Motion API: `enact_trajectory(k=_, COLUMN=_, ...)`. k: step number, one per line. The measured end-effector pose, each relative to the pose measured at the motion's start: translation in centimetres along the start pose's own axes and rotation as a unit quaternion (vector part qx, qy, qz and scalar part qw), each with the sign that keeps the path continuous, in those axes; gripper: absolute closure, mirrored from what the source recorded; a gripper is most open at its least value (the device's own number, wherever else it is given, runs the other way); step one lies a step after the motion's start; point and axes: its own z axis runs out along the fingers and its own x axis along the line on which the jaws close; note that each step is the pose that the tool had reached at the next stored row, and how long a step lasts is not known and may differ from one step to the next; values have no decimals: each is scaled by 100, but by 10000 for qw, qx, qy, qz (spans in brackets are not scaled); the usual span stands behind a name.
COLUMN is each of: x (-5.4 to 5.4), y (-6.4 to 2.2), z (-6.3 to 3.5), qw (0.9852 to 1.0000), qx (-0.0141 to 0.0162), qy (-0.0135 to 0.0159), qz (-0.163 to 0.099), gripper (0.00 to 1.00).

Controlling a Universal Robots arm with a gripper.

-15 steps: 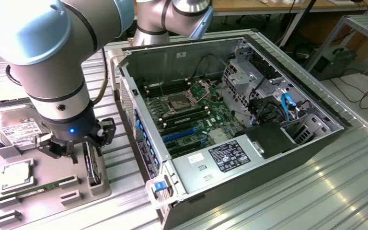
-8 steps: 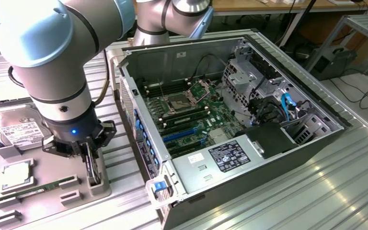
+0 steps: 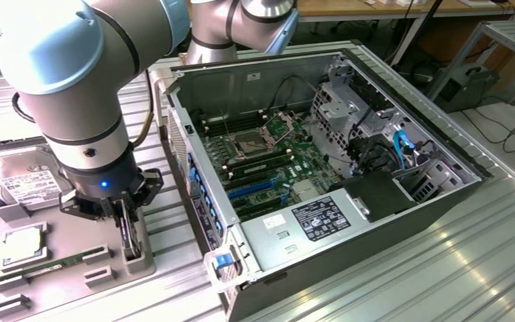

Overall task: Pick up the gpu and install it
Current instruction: 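Pick up the gpu and move the gpu toward the slot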

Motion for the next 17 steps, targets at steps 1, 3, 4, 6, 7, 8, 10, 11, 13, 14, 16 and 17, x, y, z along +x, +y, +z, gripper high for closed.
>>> enact_trajectory(k=1, x=0, y=0, z=0, qw=10000, qx=0, qy=0, qz=0, gripper=72)
enact_trajectory(k=3, x=0, y=0, z=0, qw=10000, qx=0, qy=0, qz=0, gripper=72)
enact_trajectory(k=4, x=0, y=0, z=0, qw=10000, qx=0, qy=0, qz=0, gripper=72)
enact_trajectory(k=6, x=0, y=0, z=0, qw=10000, qx=0, qy=0, qz=0, gripper=72)
enact_trajectory(k=7, x=0, y=0, z=0, qw=10000, qx=0, qy=0, qz=0, gripper=72)
enact_trajectory(k=8, x=0, y=0, z=0, qw=10000, qx=0, qy=0, qz=0, gripper=72)
enact_trajectory(k=10, x=-2, y=-2, z=5, qw=10000, qx=-3, qy=-4, qz=-1, gripper=71)
enact_trajectory(k=11, x=-2, y=-4, z=3, qw=10000, qx=-2, qy=-2, qz=0, gripper=71)
enact_trajectory(k=13, x=-2, y=-13, z=1, qw=10000, qx=-1, qy=-1, qz=-1, gripper=65)
enact_trajectory(k=14, x=-2, y=-18, z=1, qw=10000, qx=0, qy=0, qz=0, gripper=65)
enact_trajectory(k=16, x=-2, y=-25, z=1, qw=10000, qx=33, qy=-1, qz=0, gripper=65)
enact_trajectory(k=17, x=-3, y=-30, z=0, qw=10000, qx=73, qy=-1, qz=-1, gripper=65)
